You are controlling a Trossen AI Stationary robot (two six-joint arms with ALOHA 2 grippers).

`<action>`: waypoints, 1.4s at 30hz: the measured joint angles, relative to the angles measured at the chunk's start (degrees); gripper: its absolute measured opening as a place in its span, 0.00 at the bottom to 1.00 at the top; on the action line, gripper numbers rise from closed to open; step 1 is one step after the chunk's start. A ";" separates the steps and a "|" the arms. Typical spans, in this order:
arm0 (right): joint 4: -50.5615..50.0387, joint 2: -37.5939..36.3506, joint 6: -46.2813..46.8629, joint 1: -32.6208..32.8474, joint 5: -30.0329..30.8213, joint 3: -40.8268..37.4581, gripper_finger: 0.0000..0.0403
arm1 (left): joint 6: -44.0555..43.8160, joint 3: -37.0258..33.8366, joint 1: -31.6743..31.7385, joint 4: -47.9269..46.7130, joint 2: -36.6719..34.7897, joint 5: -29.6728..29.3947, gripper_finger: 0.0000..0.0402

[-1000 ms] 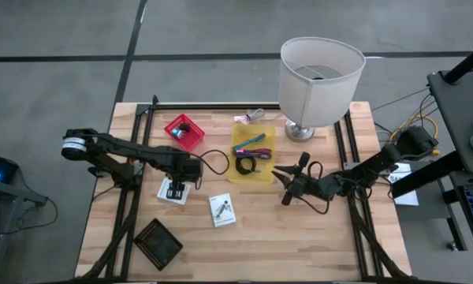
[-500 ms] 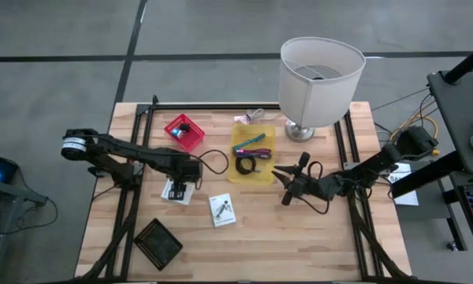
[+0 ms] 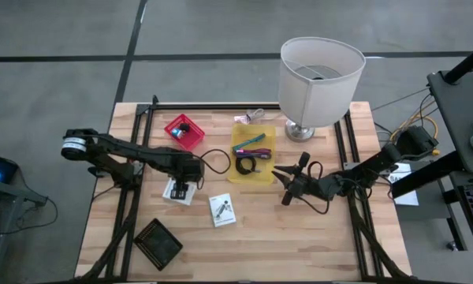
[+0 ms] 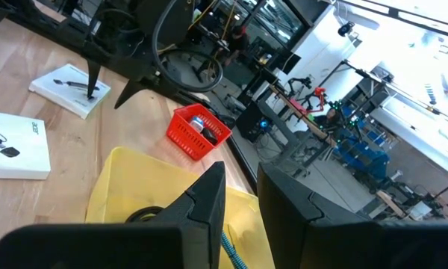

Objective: Pick and place items into bin
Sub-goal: Put the left white card reader box into the black bin

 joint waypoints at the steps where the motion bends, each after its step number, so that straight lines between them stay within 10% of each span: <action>1: -0.01 0.00 0.00 0.00 0.00 0.00 0.17 | 0.02 -0.07 0.00 0.07 0.00 -0.41 0.47; 19: 0.00 0.00 -0.01 0.01 -0.02 0.00 0.17 | 0.09 -5.02 0.04 7.44 -0.17 -0.08 0.46; 34: 0.00 0.00 -0.86 0.02 -0.02 -0.05 0.17 | 0.16 -5.88 -0.01 8.57 -0.07 2.93 0.03; 42: 0.00 0.00 -0.88 0.02 -0.02 -0.05 0.17 | 0.31 -3.66 0.00 6.06 0.17 3.32 0.01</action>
